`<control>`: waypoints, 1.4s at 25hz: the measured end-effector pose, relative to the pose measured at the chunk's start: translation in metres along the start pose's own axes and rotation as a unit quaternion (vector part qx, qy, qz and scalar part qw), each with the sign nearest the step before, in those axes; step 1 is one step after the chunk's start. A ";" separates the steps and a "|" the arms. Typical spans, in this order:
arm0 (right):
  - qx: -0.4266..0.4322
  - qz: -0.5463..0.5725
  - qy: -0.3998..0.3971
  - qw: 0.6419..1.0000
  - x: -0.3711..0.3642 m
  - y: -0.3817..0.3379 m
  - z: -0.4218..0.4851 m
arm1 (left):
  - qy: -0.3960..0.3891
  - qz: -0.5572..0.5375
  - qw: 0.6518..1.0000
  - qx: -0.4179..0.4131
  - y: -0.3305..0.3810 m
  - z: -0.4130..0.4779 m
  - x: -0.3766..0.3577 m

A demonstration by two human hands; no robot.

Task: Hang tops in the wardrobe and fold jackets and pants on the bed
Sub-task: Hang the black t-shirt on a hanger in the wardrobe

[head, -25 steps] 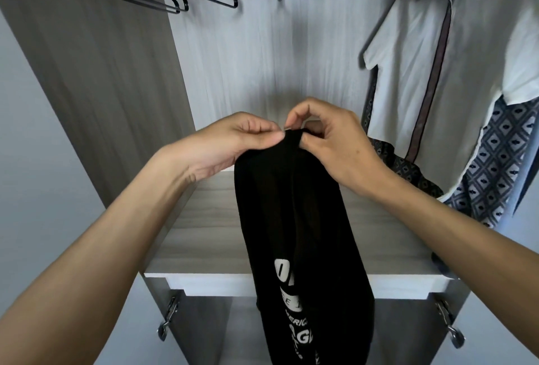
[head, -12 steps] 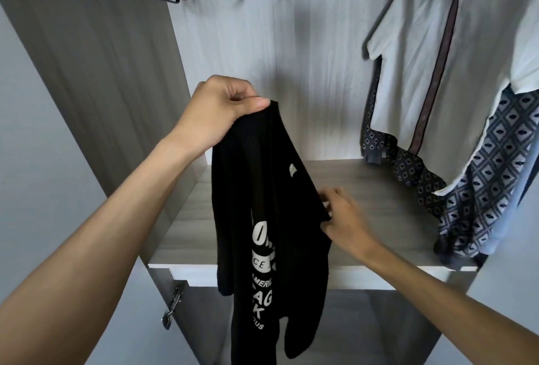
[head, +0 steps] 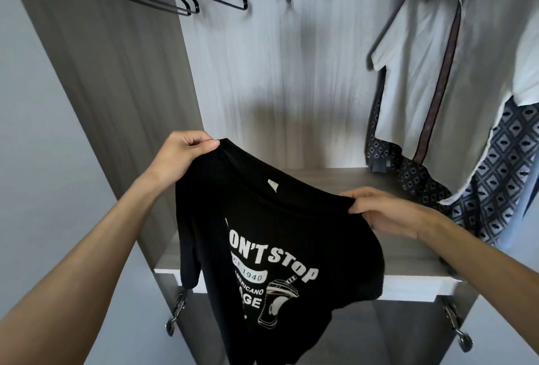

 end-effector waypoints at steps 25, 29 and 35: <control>0.193 -0.311 0.222 0.904 0.011 -0.093 -0.002 | 0.028 0.027 0.996 0.076 -0.053 0.016 0.030; 0.099 -0.216 0.122 0.964 -0.004 -0.106 -0.036 | 0.251 0.072 0.965 0.031 -0.034 0.008 0.021; 0.120 -0.200 0.223 0.946 0.004 -0.104 -0.086 | 0.219 0.021 0.976 -0.010 0.020 -0.031 0.038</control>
Point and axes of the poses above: each hand's wrist, its own z-axis towards the middle knuckle, its own x-axis out of the back of the hand, y = z × x, the point moved 1 cm from there along z, towards the middle knuckle, and after that the axes turned 7 degrees about z, right-handed, at the moved point
